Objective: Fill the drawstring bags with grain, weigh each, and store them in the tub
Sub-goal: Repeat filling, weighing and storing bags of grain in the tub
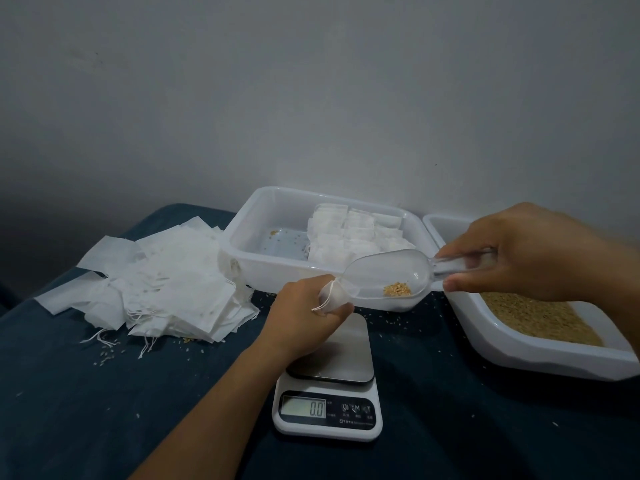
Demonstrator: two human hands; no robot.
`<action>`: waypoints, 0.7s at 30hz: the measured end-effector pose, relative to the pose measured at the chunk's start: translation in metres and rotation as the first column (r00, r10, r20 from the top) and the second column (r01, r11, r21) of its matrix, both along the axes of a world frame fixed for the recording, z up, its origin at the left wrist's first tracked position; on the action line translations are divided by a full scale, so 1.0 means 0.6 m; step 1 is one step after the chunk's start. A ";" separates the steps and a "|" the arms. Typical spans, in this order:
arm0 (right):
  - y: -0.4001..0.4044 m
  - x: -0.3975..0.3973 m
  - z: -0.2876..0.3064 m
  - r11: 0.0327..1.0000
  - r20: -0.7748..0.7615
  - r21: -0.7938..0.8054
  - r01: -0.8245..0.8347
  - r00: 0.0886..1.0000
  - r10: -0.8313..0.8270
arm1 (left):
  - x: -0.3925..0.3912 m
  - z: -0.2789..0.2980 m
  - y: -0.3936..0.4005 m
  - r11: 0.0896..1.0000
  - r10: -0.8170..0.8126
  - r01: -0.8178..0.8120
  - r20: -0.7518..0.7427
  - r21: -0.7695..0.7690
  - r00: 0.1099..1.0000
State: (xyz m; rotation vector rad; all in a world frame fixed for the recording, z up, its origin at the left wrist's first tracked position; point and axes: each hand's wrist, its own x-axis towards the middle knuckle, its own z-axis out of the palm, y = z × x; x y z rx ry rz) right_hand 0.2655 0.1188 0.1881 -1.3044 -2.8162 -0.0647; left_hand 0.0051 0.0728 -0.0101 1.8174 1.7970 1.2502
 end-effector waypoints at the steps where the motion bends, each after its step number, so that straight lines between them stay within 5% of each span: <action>1: 0.000 -0.001 0.001 1.000 0.008 0.005 0.002 1.000 -0.002 | 0.000 0.000 0.000 1.000 0.000 0.000 -0.004 0.004 1.000; 21: 0.001 -0.006 -0.001 1.000 0.028 0.012 0.020 0.999 -0.021 | 0.002 0.005 -0.002 1.000 0.009 -0.009 -0.002 -0.007 1.000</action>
